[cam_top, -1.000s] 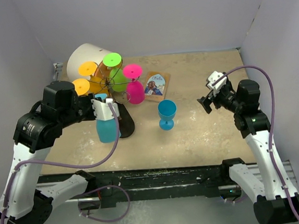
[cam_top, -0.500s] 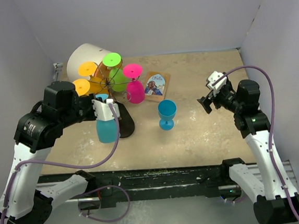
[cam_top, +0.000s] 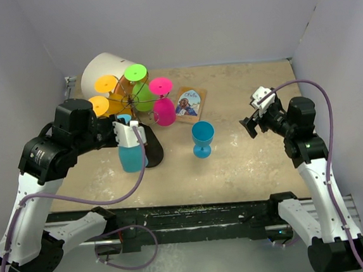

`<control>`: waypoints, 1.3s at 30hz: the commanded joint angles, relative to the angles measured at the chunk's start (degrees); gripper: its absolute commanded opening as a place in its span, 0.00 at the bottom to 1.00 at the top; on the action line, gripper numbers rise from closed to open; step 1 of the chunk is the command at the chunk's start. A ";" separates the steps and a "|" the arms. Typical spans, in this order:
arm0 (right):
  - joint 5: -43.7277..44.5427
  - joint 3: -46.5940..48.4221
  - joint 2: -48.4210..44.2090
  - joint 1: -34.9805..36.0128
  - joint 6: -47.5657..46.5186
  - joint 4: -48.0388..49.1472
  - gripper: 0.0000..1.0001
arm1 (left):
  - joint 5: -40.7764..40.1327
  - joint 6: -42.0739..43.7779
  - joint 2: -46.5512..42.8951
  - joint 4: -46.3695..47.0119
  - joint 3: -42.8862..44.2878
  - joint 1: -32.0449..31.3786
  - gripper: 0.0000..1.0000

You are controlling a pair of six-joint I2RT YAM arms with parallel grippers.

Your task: Place the wine glass upside down on the wine glass rack

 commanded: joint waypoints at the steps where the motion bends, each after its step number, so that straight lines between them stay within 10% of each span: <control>1: -1.47 -0.07 -0.67 -0.40 -0.47 2.47 0.92 | 2.31 -1.31 -0.46 1.77 0.38 -0.24 0.19; 39: -1.93 -0.33 -0.85 -0.79 -0.55 2.55 0.93 | 9.50 -3.22 -1.77 0.08 1.69 -0.21 0.60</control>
